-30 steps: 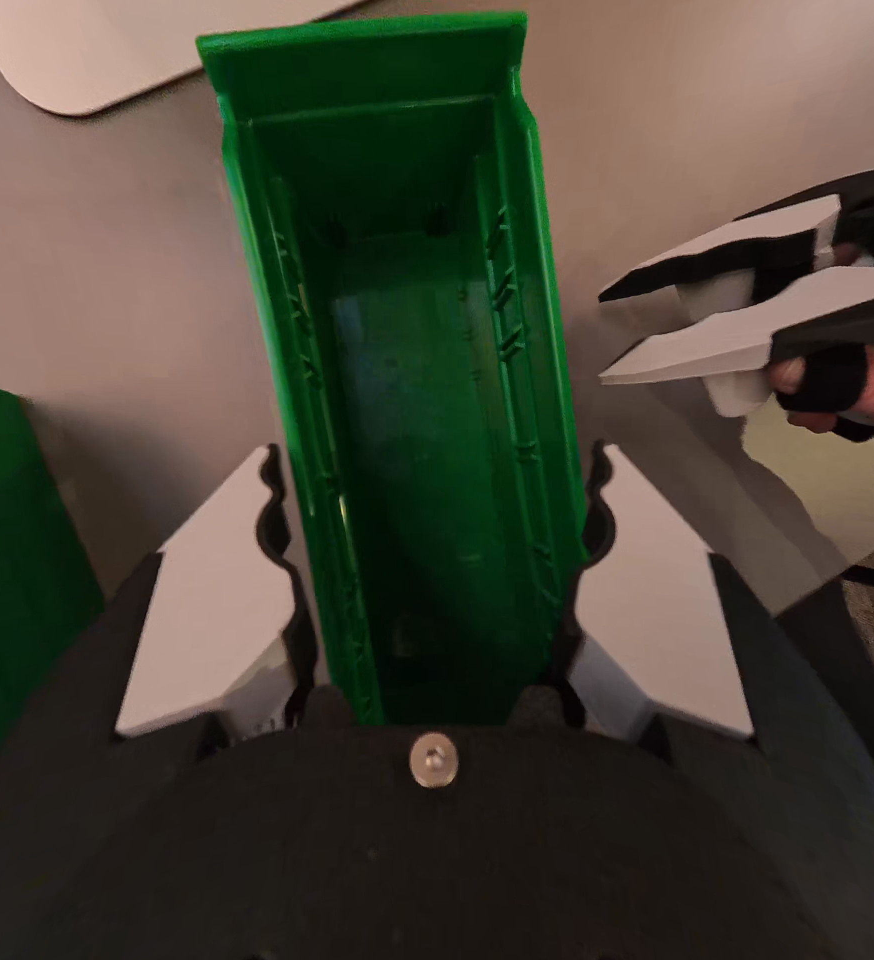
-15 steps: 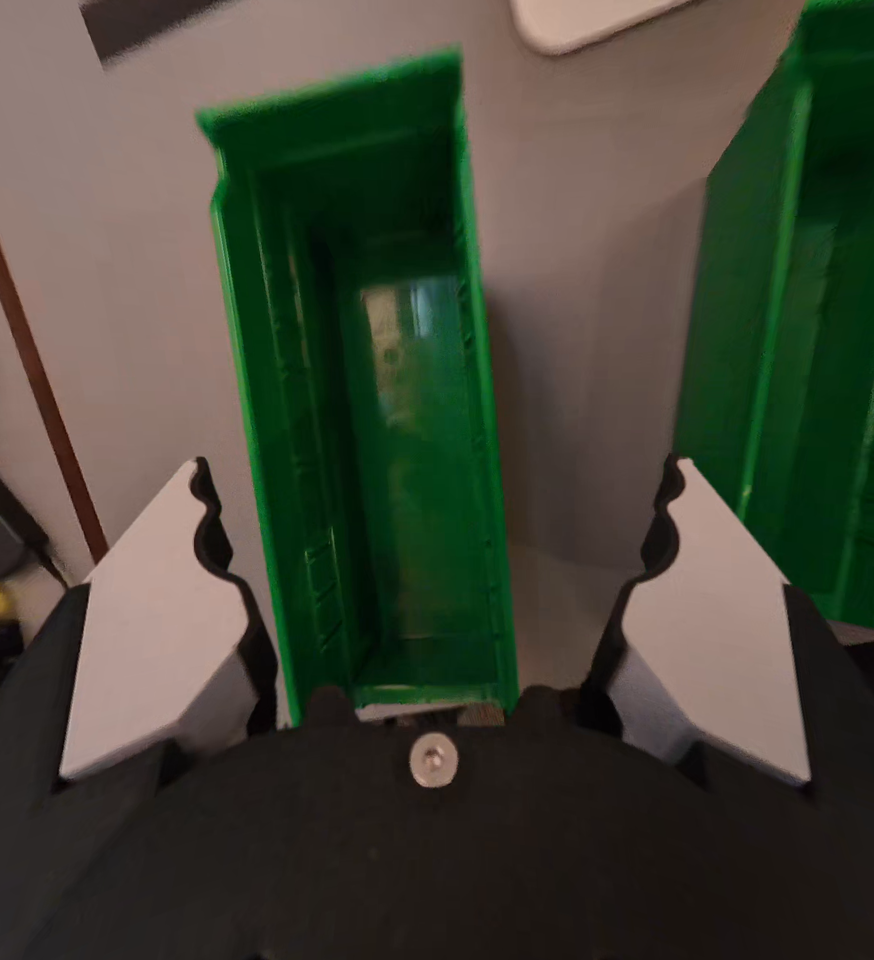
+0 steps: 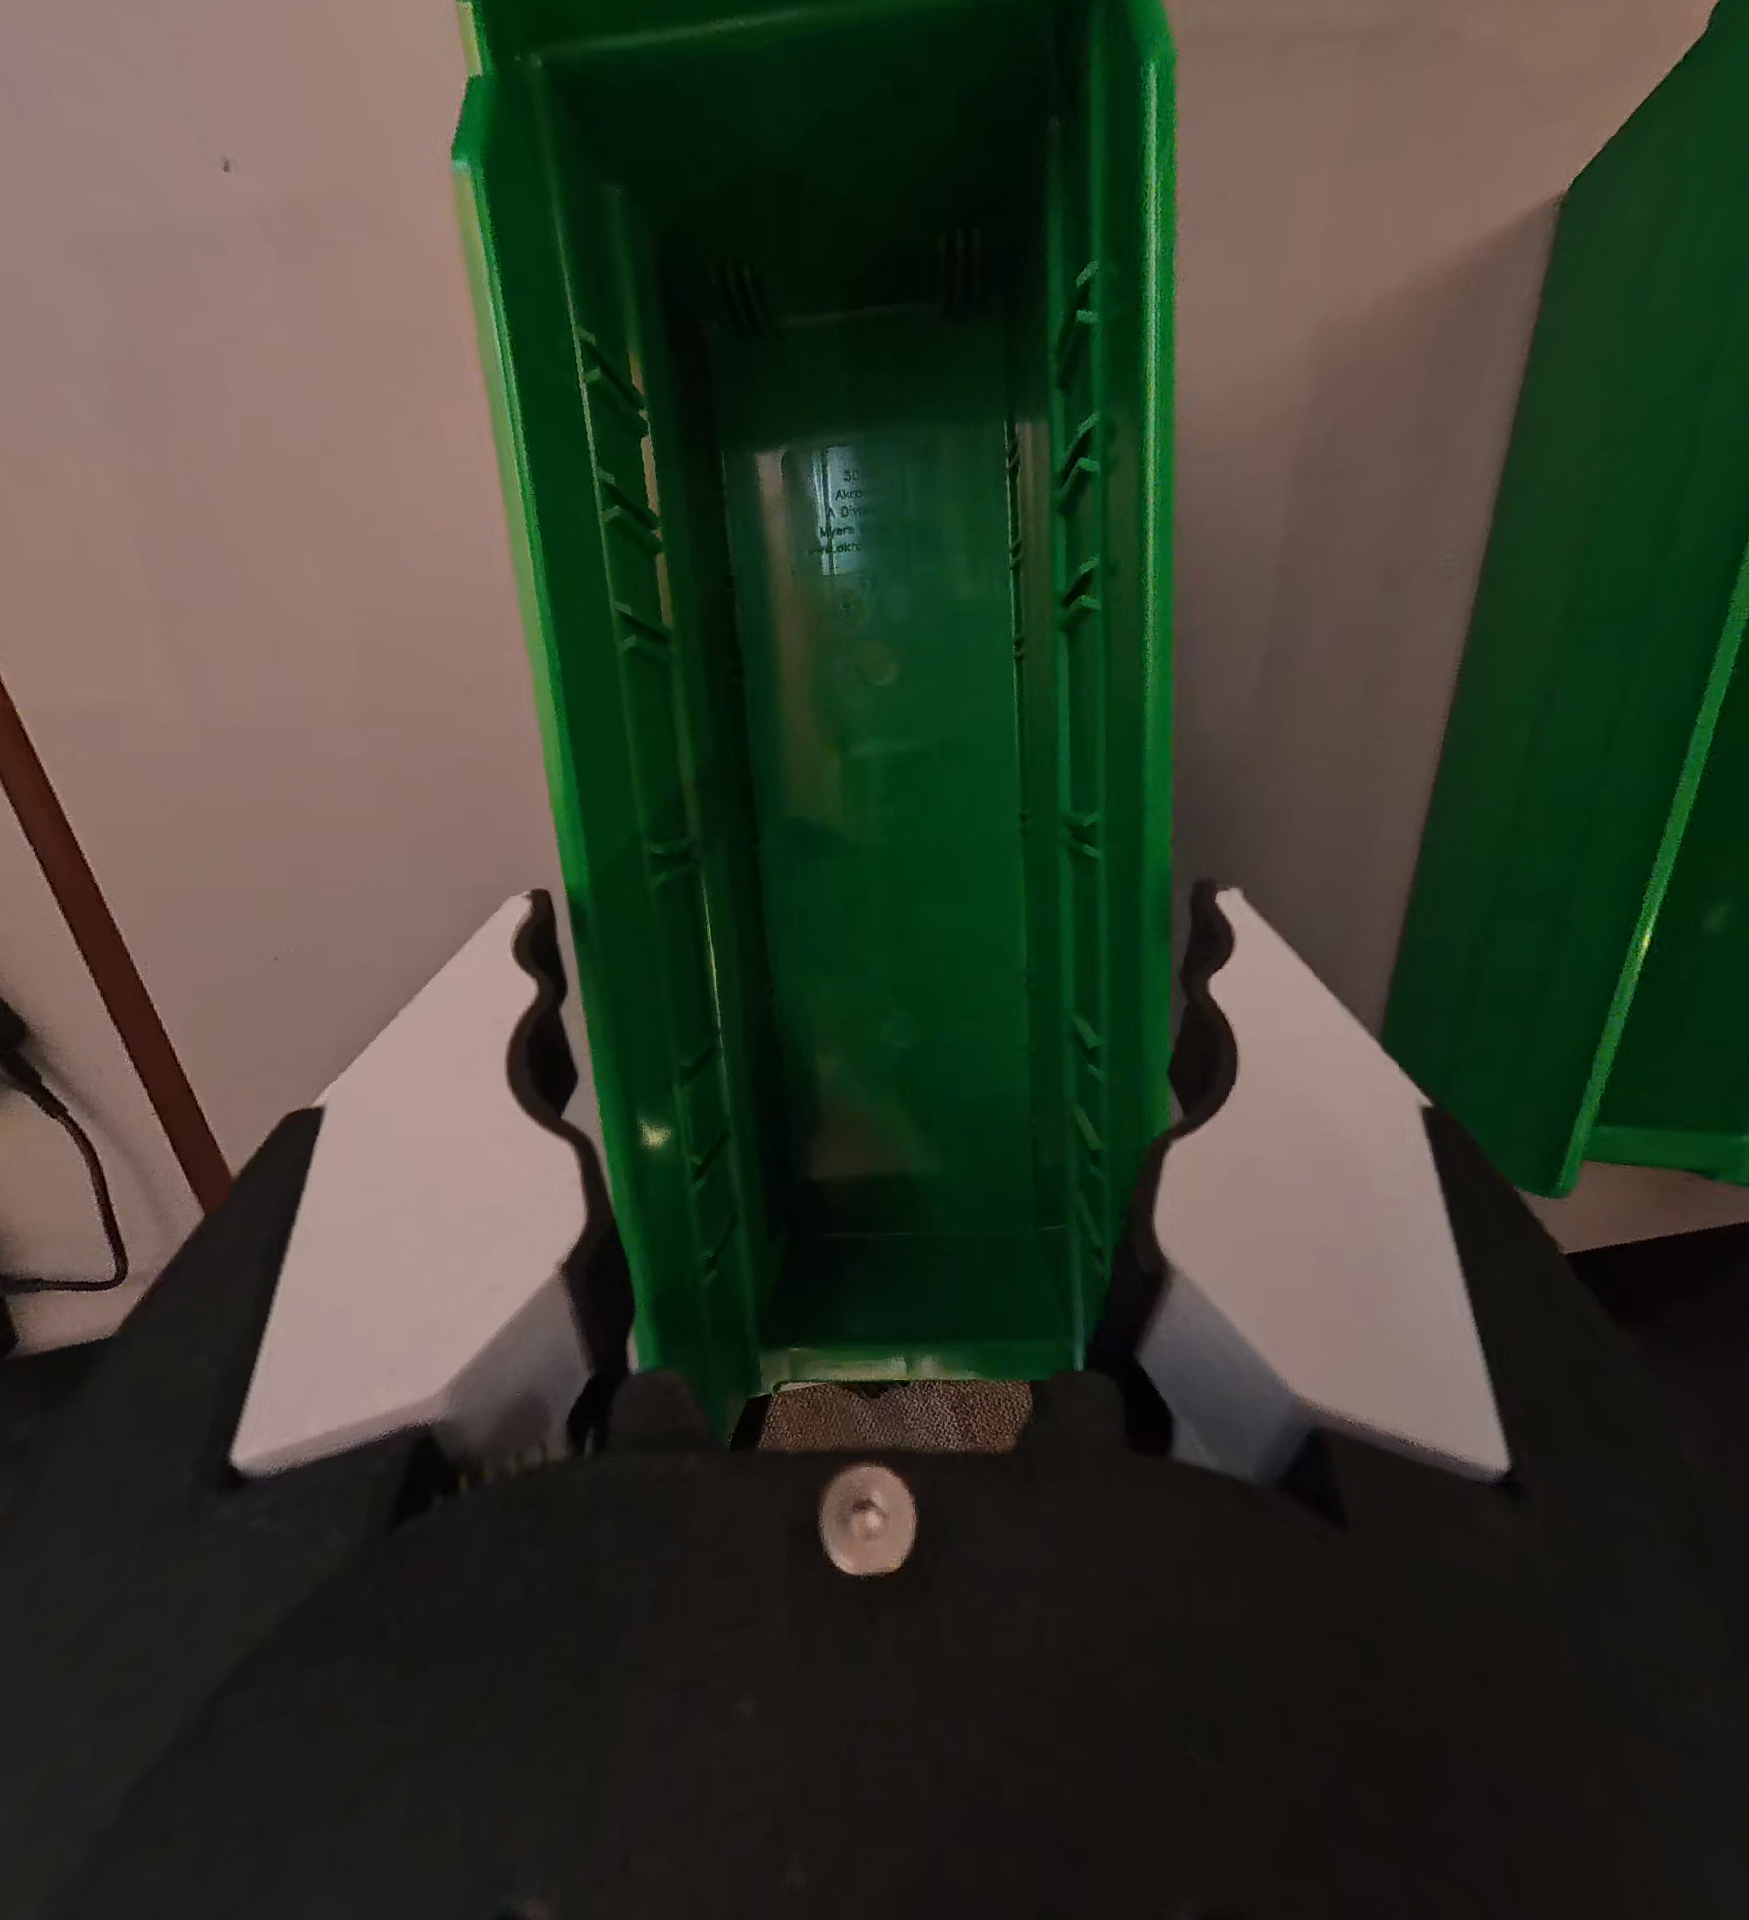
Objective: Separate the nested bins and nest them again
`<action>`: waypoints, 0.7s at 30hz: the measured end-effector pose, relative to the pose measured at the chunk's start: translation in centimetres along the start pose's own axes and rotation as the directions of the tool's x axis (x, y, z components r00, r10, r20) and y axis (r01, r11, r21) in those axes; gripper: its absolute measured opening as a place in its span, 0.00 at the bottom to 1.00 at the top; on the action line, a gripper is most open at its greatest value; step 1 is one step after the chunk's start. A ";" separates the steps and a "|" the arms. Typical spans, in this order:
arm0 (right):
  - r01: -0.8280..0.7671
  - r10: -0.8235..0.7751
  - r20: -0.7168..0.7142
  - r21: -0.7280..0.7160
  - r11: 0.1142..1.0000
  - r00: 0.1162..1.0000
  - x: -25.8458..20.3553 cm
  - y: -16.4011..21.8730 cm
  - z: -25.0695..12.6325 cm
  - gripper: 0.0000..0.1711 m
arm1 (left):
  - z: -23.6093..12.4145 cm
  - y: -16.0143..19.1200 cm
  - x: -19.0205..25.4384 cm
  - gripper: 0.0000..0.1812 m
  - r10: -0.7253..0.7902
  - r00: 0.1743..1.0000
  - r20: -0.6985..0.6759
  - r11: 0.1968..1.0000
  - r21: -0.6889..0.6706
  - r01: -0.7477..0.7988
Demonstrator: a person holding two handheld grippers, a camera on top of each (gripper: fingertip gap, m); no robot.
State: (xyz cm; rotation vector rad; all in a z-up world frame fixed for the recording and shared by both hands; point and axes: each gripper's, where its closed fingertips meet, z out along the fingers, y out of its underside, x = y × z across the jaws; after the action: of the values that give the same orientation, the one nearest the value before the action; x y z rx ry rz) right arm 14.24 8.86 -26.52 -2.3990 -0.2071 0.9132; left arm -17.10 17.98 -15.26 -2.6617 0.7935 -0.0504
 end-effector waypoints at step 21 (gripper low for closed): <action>-0.006 0.006 0.002 -0.003 1.000 1.000 0.2 0.1 0.0 0.41 | -1.6 -1.3 0.3 0.49 0.021 0.999 -0.050 0.998 0.054 -0.019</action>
State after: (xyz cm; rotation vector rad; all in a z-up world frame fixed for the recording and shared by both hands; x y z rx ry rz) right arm 14.41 8.85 -26.68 -2.4026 -0.2017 0.9188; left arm -16.44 18.30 -13.34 -2.6114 0.8230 -0.1323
